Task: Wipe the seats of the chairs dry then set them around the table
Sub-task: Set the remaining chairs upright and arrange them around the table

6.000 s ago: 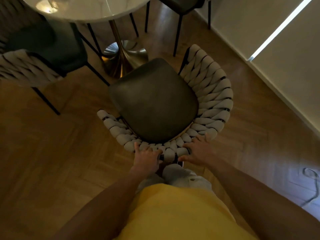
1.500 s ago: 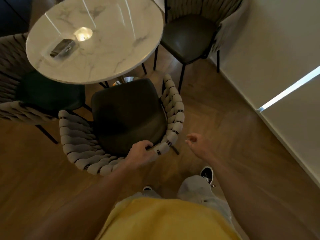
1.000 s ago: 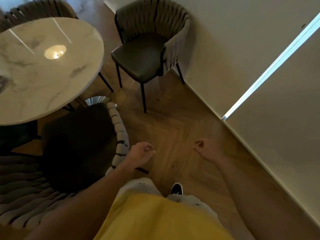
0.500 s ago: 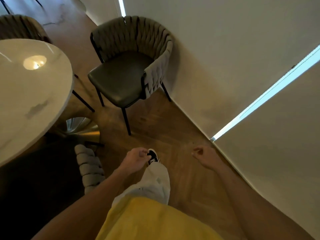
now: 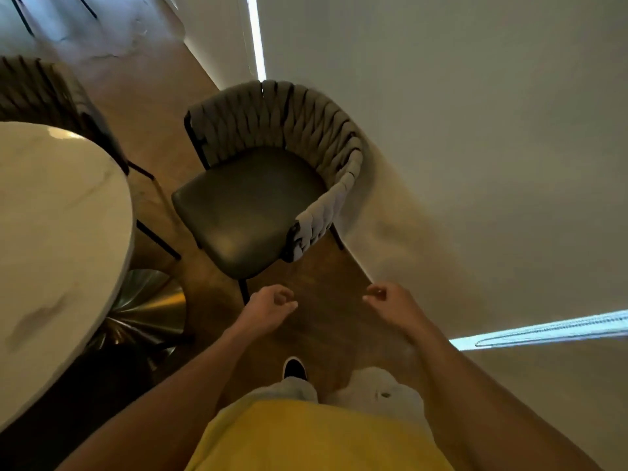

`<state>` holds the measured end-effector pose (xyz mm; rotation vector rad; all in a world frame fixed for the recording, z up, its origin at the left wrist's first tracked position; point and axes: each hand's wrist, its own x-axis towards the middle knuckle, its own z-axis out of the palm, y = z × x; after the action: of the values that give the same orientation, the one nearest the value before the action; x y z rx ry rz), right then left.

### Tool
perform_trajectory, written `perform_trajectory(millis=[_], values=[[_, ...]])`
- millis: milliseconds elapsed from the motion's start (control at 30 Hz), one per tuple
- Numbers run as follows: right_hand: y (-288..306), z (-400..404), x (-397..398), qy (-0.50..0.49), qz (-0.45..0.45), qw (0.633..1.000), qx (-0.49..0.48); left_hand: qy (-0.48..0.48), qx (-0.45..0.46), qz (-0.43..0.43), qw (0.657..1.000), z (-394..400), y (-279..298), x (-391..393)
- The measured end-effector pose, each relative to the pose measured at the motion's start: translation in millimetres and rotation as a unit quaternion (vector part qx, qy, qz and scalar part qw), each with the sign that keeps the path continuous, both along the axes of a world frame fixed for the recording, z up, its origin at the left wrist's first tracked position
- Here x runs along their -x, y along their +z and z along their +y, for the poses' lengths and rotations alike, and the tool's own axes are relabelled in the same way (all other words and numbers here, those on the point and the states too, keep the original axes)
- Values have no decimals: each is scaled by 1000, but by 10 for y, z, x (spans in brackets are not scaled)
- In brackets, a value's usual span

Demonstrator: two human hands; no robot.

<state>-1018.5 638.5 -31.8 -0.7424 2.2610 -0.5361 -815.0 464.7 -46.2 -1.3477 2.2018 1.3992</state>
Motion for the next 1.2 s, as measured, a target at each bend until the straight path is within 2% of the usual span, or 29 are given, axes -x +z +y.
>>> perform_trajectory(millis=[267,500,600,667,867,1033,1200], values=[[-132,-1020,581,54,-4,998,-15,1,-2,3,1000,-699,-22,722],[-233,-1879,1309,176,80,981,-11,-5,60,-26,998,-1200,-219,1422],[-250,-2248,1654,244,135,960,-25,-18,68,-57,996,-1382,-248,1764],[-295,-2429,1866,309,183,932,-39,-31,59,-74,995,-1461,-285,1959],[-429,-2758,2332,473,214,850,-90,-67,24,-114,991,-1595,-407,2384],[-485,-2940,2439,529,224,811,-111,-77,-2,-126,989,-1624,-503,2440],[-474,-3003,2408,536,206,810,-118,-86,19,-129,988,-1590,-497,2414]])
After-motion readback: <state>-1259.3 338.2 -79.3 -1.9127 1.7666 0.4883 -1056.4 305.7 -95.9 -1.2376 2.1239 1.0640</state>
